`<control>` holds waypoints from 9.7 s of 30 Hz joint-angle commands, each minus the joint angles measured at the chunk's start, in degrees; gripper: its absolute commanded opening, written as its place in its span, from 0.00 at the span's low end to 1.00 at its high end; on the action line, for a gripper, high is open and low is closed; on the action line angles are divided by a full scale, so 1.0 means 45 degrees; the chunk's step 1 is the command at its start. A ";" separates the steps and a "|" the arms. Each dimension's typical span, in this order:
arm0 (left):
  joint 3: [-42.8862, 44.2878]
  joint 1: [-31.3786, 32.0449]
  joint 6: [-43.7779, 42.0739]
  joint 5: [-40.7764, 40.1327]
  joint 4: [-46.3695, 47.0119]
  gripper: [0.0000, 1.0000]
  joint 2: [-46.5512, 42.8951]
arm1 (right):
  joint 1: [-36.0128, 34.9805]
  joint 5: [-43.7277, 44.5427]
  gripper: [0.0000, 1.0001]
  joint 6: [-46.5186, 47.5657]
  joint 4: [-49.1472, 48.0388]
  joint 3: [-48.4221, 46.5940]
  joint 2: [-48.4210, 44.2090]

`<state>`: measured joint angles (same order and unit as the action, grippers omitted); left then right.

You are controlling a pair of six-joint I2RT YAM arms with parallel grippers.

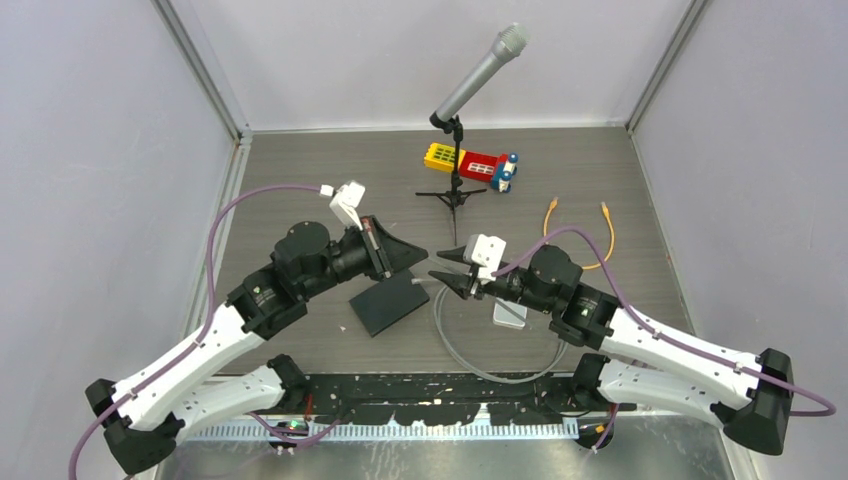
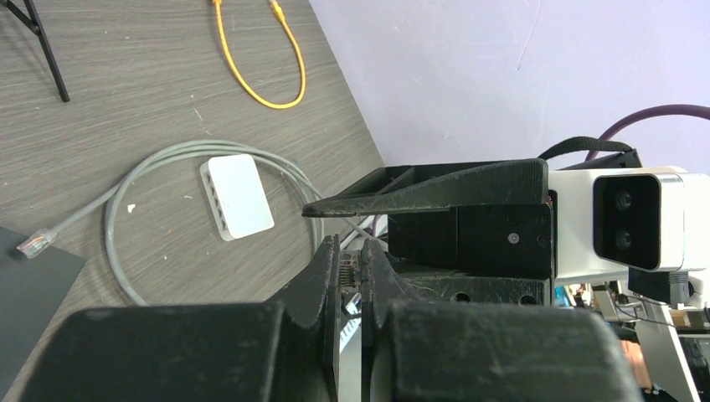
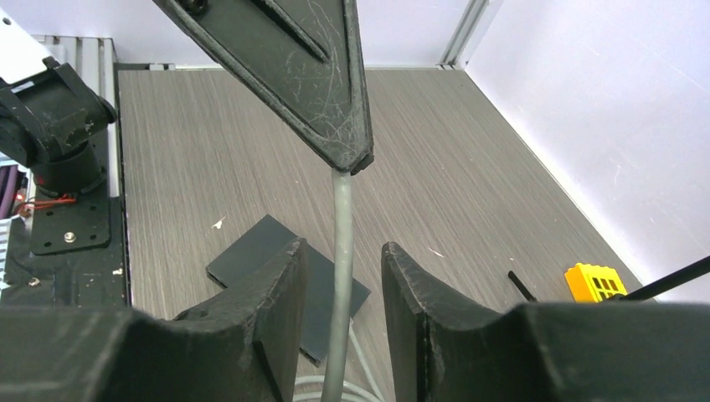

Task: Insert the plug into the switch port
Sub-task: Pick up the connector from the center of the board, then insert the connector into the switch port.

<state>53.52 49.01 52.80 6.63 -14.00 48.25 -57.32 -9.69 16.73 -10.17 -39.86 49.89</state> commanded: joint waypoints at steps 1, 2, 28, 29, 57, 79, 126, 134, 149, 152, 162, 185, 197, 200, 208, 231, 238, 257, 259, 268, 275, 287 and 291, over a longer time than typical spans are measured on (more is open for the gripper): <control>0.0004 0.0026 0.0084 -0.0137 0.0344 0.00 0.0105 | -0.0075 -0.0019 0.41 -0.0165 -0.1048 -0.0016 -0.0337; 0.0002 0.0026 0.0084 -0.0116 0.0370 0.00 0.0143 | -0.0075 -0.0046 0.39 -0.0154 -0.0982 -0.0038 -0.0348; 0.0097 0.0026 -0.1152 -0.1620 -0.0657 0.97 -0.1172 | -0.0065 0.1908 0.00 -0.2151 0.0598 -0.0417 -0.1787; 0.0148 0.0026 -0.1362 -0.2210 -0.1051 0.99 -0.1355 | -0.0074 0.2011 0.00 -0.2446 0.0827 -0.0525 -0.2016; 0.0253 0.0018 -0.2841 -0.5009 -0.3888 1.00 -0.2138 | -0.0075 -0.0330 0.01 -0.5980 0.3772 -0.3358 -0.6897; 0.0177 -0.0003 -0.4154 -0.5911 -0.4562 1.00 -0.1592 | -0.0070 0.1951 0.00 -0.5941 0.7649 -0.5063 -0.6112; -0.1954 -0.7123 -0.4403 0.1794 -0.0502 0.90 0.4609 | -0.4214 0.9144 0.00 -0.9557 -0.5334 0.3264 0.9263; -0.1369 -0.7086 -0.4200 0.1170 -0.0485 0.83 0.5941 | -0.4172 1.0180 0.00 -0.9830 -0.5124 0.4444 0.8662; -0.1471 -0.6672 -0.4855 0.2454 0.0935 0.76 0.7362 | -0.2576 0.7267 0.01 -0.9055 -0.3865 0.4200 0.8150; -0.1530 -0.6494 -0.4987 0.2340 0.0915 0.73 0.7579 | -0.2575 0.7146 0.00 -0.8864 -0.3764 0.3945 0.8460; -0.1555 -0.5661 -0.5299 0.2645 0.1418 0.67 0.8369 | -0.2570 0.8036 0.01 -0.9363 -0.3366 0.3678 0.8608; -0.1853 -0.5093 -0.5792 0.3410 0.2544 0.62 0.9731 | -0.2027 0.7029 0.00 -0.8604 -0.2388 0.3134 0.9009; -0.1816 -0.4818 -0.6021 0.3718 0.2623 0.60 1.0167 | -0.1813 0.7442 0.00 -0.8268 -0.2045 0.2803 0.9087; -0.1812 -0.4619 -0.6171 0.3713 0.2551 0.56 1.0318 | -0.1813 0.7799 0.00 -0.8131 -0.1859 0.2603 0.9190; -0.2075 -0.4054 -0.6445 0.3679 0.2617 0.54 1.0722 | -0.1791 0.8619 0.00 -0.7974 -0.1666 0.2490 0.9108; -0.1588 -0.4026 -0.5415 0.1319 0.2662 0.59 1.0482 | -0.1789 0.8990 0.00 -0.7873 -0.1461 0.2861 0.8527; -0.1073 -0.4238 -0.5454 0.0723 0.2609 0.62 1.0705 | -0.1784 0.8864 0.01 -0.7936 -0.1504 0.2900 0.8528; -0.0837 -0.4203 -0.6272 0.1172 0.3050 0.63 1.1367 | -0.1793 0.8815 0.01 -0.7936 -0.1567 0.2822 0.8714; -0.0872 -0.4157 -0.6270 0.1366 0.3051 0.62 1.1523 | -0.1793 0.8795 0.00 -0.7922 -0.1552 0.2812 0.8701; -0.1225 -0.3529 -0.6356 0.1941 0.3365 0.58 1.1896 | -0.1793 0.8967 0.01 -0.7731 -0.1275 0.2763 0.8548; -0.1698 -0.3332 -0.6459 0.2021 0.3331 0.55 1.1804 | -0.1793 0.9693 0.00 -0.7173 -0.1063 0.2594 0.8645; -0.1576 -0.2433 -0.6689 0.1961 0.3219 0.51 1.1939 | -0.1529 0.9553 0.01 -0.6370 -0.2080 0.3212 0.8231; -0.1522 -0.2301 -0.6812 0.2067 0.3231 0.50 1.2025 | -0.1201 0.9128 0.00 -0.6020 -0.2319 0.3233 0.8173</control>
<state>48.51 35.42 21.67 9.85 8.82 99.22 -65.19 31.14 -13.45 -21.26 -26.48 86.59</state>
